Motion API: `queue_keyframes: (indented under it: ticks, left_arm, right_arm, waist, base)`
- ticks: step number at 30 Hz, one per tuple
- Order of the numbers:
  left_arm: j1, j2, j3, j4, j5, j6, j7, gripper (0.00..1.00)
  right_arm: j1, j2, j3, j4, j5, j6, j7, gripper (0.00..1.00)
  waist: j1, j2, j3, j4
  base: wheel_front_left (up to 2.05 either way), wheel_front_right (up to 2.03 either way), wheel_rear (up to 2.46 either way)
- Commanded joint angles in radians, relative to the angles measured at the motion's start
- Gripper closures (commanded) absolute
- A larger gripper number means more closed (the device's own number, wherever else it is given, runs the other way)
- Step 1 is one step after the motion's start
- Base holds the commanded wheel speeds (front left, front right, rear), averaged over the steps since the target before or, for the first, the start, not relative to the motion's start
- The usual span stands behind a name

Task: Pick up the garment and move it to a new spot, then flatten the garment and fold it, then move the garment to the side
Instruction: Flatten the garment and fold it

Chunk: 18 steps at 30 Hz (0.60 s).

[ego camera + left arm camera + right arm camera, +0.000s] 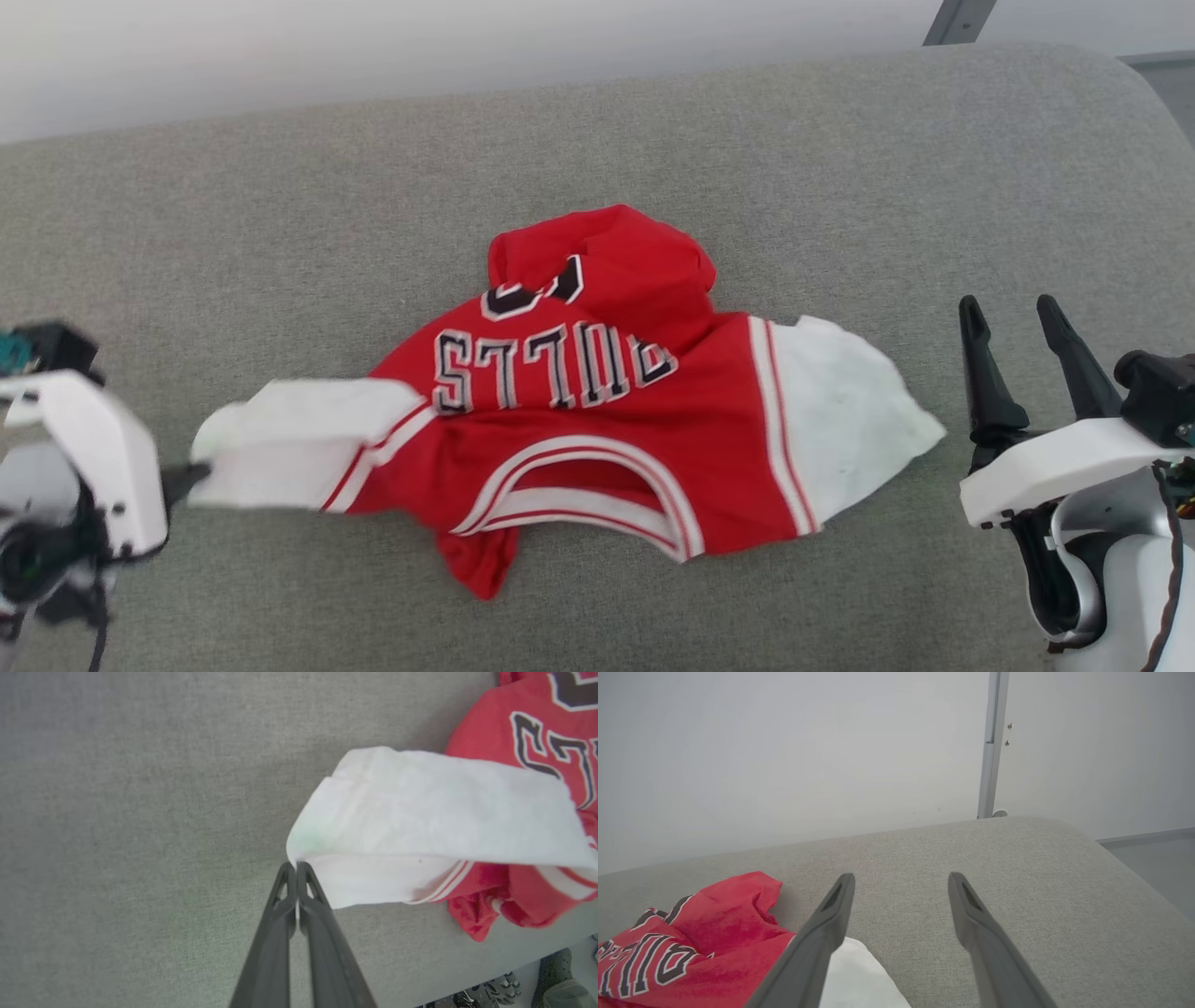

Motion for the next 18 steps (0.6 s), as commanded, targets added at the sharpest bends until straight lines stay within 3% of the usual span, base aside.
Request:
queue_keyframes:
  ticks: [1,6,14,15,17,18]
  left_arm:
    - [0.037,0.013,0.007,-0.010,-0.008,0.017,-0.005,1.00]
    - [0.160,0.034,0.017,-0.046,-0.035,0.060,-0.015,1.00]
    - [0.193,0.004,0.026,0.000,-0.041,0.059,-0.062,1.00]
    - [0.182,0.006,0.029,0.006,-0.036,0.059,-0.070,0.76]
    - [0.163,0.008,0.030,0.000,-0.030,0.053,-0.069,0.52]
    - [0.153,0.016,0.032,-0.008,-0.024,0.053,-0.069,0.00]
  right_arm:
    - [0.012,0.001,0.000,-0.005,-0.003,-0.001,0.005,0.00]
    - [0.015,0.001,0.007,-0.016,0.003,-0.001,0.012,0.00]
    - [-0.001,0.001,0.012,-0.019,0.006,-0.001,0.013,0.00]
    - [-0.003,0.001,0.013,-0.019,0.005,-0.001,0.013,0.00]
    - [-0.004,0.001,0.015,-0.018,0.006,-0.001,0.014,0.00]
    - [-0.005,0.001,0.017,-0.018,0.005,-0.001,0.014,0.00]
  waist:
    - [0.0000,0.0000,0.000,0.002]
    - [0.0000,0.0000,0.008,0.003]
    - [0.0000,0.0000,0.026,0.007]
    - [0.0000,0.0000,0.027,0.007]
    - [0.0000,0.0000,0.028,0.008]
    - [0.0000,0.0000,0.028,0.009]
  base:
    - [0.00,0.00,0.00]
    - [0.00,0.00,0.00]
    - [0.00,0.00,0.00]
    - [0.00,0.00,0.00]
    - [0.00,0.00,0.00]
    - [0.00,0.00,0.00]
